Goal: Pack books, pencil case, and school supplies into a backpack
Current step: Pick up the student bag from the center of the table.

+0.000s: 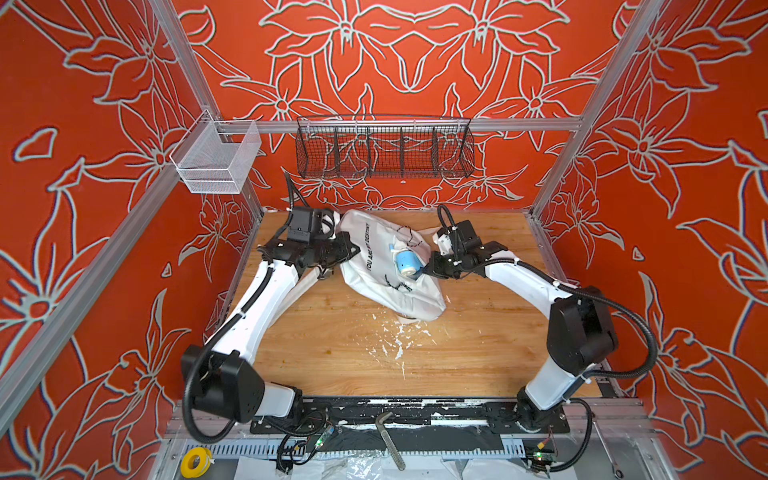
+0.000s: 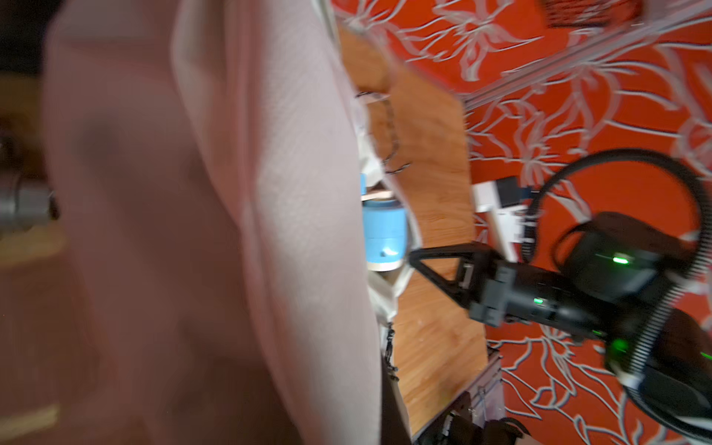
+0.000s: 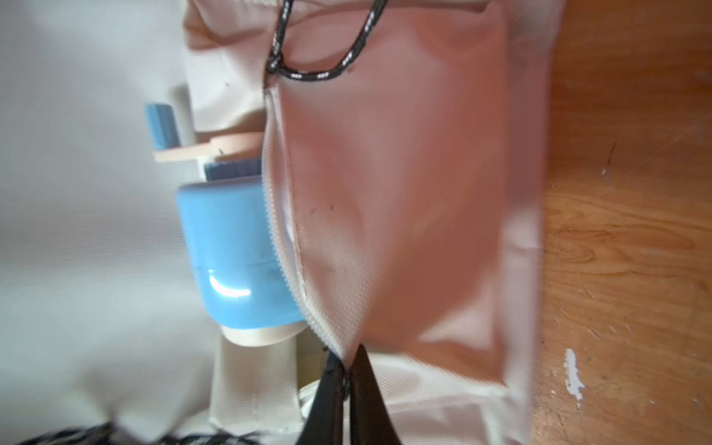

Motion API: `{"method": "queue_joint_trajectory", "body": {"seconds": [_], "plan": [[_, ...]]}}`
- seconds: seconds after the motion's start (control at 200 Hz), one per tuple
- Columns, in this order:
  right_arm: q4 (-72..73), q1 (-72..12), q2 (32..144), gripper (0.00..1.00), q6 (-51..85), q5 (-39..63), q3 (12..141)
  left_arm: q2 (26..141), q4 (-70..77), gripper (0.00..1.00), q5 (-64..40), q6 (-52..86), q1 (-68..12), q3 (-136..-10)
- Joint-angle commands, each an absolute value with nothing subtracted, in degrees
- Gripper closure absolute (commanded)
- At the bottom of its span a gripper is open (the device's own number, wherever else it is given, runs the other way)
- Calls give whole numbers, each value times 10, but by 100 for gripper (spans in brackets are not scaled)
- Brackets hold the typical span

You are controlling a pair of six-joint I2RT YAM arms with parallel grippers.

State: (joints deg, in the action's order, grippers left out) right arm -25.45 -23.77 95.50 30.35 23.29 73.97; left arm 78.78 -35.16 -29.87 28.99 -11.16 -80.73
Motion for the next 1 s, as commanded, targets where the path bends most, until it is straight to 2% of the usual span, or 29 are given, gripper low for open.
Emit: {"method": "queue_joint_trajectory", "body": {"seconds": [0.0,0.16,0.315,0.415,0.5,0.615,0.721,0.791,0.996], "plan": [[-244,-236,927,81,279,203,715,796,-370,100,-344,268,-150,-841],[-228,-236,899,62,236,183,700,821,-358,100,-380,263,-167,-868],[-160,-245,861,56,160,206,699,859,-411,100,-393,224,-175,-931],[-185,-263,879,54,128,211,751,881,-428,100,-403,214,-178,-973],[-194,-286,894,54,104,222,787,900,-441,100,-400,211,-180,-1013],[-223,-308,919,55,100,181,829,921,-460,100,-396,207,-184,-1067],[-336,-308,965,64,104,170,876,936,-476,100,-393,205,-188,-1111],[-372,-308,971,70,109,157,858,938,-480,100,-386,207,-192,-1131],[-342,-308,934,73,126,153,758,933,-468,100,-397,226,-193,-1143]]}}
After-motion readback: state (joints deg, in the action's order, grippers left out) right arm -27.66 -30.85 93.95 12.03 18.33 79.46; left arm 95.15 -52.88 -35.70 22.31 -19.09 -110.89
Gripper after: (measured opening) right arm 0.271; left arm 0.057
